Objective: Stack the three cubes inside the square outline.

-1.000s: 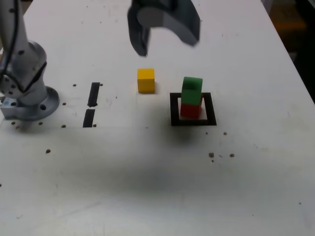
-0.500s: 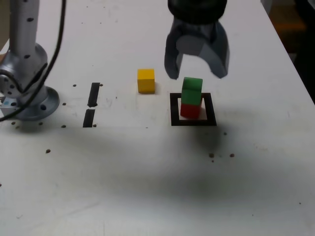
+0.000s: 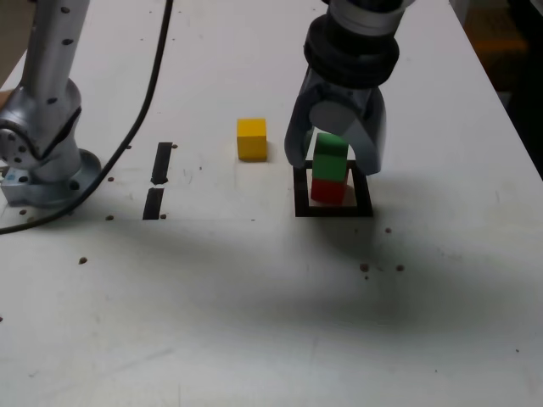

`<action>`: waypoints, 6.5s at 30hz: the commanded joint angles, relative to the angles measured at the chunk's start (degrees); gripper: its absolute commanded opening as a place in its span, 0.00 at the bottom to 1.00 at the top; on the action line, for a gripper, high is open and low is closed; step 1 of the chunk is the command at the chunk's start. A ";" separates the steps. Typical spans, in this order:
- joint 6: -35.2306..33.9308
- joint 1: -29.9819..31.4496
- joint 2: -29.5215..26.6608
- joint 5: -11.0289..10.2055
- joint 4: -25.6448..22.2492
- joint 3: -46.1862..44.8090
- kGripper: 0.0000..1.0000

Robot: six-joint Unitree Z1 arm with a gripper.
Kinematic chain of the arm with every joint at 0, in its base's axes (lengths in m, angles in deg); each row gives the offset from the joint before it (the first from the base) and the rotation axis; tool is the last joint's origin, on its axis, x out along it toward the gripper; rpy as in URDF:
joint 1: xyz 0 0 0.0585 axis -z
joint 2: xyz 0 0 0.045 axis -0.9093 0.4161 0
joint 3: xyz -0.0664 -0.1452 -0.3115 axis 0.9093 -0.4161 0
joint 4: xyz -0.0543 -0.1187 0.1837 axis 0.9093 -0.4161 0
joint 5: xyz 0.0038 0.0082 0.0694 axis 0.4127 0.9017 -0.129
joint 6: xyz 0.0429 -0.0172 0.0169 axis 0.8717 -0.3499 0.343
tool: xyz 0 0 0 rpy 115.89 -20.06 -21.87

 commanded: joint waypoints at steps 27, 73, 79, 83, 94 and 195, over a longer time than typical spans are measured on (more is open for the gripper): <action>-2.34 1.74 -3.97 -3.64 -0.17 6.69 0.32; 0.50 5.63 17.07 -0.23 -8.53 27.94 0.82; 0.01 5.79 7.09 -5.24 -12.14 25.34 0.96; -1.71 5.53 -3.53 -7.25 -12.43 16.14 0.99; -4.39 -5.77 -23.69 -10.51 -3.20 -18.38 0.95; -1.64 -1.98 0.31 -1.67 6.94 -5.00 0.28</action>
